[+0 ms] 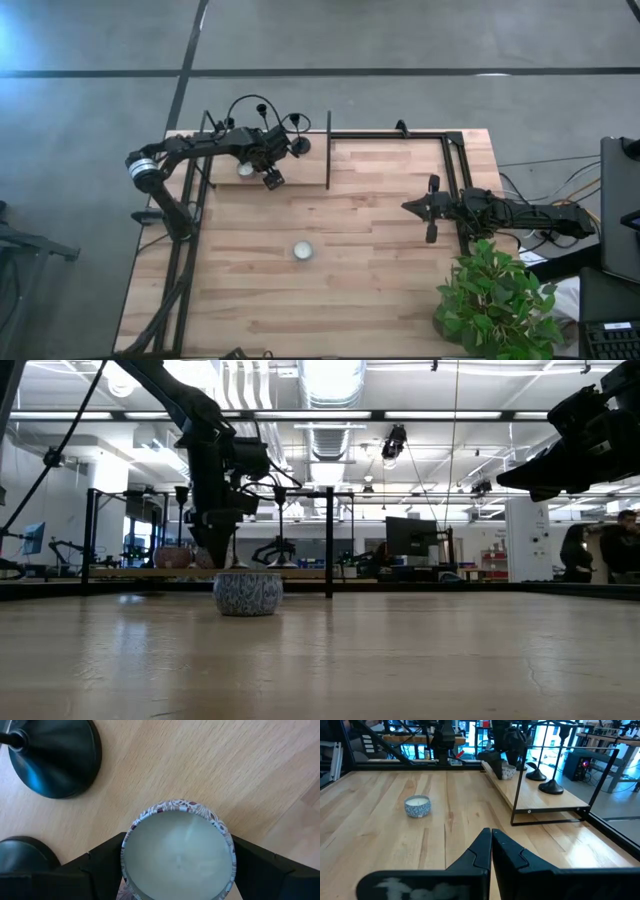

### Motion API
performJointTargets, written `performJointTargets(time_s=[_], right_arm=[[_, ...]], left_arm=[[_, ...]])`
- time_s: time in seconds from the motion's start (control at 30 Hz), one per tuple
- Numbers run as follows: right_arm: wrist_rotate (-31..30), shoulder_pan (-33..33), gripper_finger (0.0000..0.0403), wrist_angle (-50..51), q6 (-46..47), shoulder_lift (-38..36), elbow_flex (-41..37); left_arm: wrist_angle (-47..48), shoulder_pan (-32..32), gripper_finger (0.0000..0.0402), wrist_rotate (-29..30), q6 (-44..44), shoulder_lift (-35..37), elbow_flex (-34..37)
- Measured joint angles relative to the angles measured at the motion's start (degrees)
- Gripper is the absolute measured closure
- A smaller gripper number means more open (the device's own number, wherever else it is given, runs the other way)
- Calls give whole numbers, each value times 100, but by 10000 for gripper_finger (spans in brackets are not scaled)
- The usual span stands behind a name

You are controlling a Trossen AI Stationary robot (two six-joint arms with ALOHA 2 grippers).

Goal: Pick & Place candle stick holders
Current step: Align the white scented candle with the pink scented candle on the shelf

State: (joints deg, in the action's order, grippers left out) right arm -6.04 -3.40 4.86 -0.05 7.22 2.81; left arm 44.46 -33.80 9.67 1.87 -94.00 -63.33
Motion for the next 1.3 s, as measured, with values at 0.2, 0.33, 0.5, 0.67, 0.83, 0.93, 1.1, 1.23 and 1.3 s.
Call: performJointTargets(time_s=[0.2,0.33,0.5,0.67,0.83,0.93,1.1,1.23,1.3], right_arm=[[2,-1,394,0,0,0,0],[2,-2,394,0,0,-2,0],[0,-1,394,0,0,-2,0],[2,0,394,0,0,-2,0],[2,-2,394,0,0,-1,0],[2,-2,394,0,0,-2,0],[0,-1,394,0,0,0,0],[2,-2,394,-2,0,-2,0],[0,0,394,0,0,-2,0]], left_arm=[[-152,0,96,-5,4,11,20],[-181,-2,94,-56,64,13,33],[-207,-2,76,-103,112,11,31],[-220,-2,69,-109,112,11,33],[-217,-2,71,-116,112,17,31],[-209,-2,70,-116,112,18,31],[-205,-2,70,-118,112,20,31],[-201,-2,69,-118,112,22,31],[-198,-2,69,-118,112,22,31]])
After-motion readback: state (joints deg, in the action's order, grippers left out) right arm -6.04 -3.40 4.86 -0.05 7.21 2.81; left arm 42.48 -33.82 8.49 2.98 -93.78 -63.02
